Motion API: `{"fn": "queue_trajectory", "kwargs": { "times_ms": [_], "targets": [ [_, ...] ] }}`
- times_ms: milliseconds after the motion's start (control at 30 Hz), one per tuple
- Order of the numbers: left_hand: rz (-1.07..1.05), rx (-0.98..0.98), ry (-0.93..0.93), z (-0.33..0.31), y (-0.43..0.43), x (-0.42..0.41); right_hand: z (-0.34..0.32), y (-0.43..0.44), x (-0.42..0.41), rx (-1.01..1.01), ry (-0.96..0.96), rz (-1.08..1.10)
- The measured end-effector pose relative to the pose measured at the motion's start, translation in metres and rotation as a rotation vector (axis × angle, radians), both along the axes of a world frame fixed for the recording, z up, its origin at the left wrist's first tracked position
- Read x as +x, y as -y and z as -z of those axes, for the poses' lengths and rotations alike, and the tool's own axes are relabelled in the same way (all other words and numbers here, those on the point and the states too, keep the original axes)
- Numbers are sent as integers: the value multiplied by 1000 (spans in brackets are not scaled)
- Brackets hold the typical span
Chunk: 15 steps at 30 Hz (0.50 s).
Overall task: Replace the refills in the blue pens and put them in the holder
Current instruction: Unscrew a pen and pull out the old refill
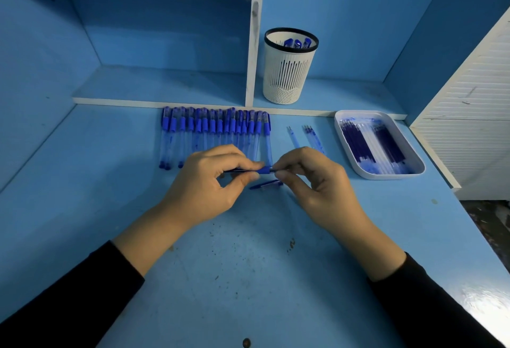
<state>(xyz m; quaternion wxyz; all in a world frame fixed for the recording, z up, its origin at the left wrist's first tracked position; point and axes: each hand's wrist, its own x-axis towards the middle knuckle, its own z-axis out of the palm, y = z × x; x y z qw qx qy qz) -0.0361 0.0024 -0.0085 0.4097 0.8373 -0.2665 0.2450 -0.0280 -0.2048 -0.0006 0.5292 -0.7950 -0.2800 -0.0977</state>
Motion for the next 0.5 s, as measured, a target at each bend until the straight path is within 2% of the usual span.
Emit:
{"fn": "queue_trajectory", "kwargs": {
  "times_ms": [267, 433, 500],
  "targets": [
    [6, -3, 9, 2, -2, 2, 4, -4, -3, 44, -143, 99],
    [-4, -27, 20, -1, -1, 2, 0, -4, -5, -9, 16, 108],
    [-8, -19, 39, -1, 0, 1, -1, -3, -6, 35, -15, 126]
  ]
}}
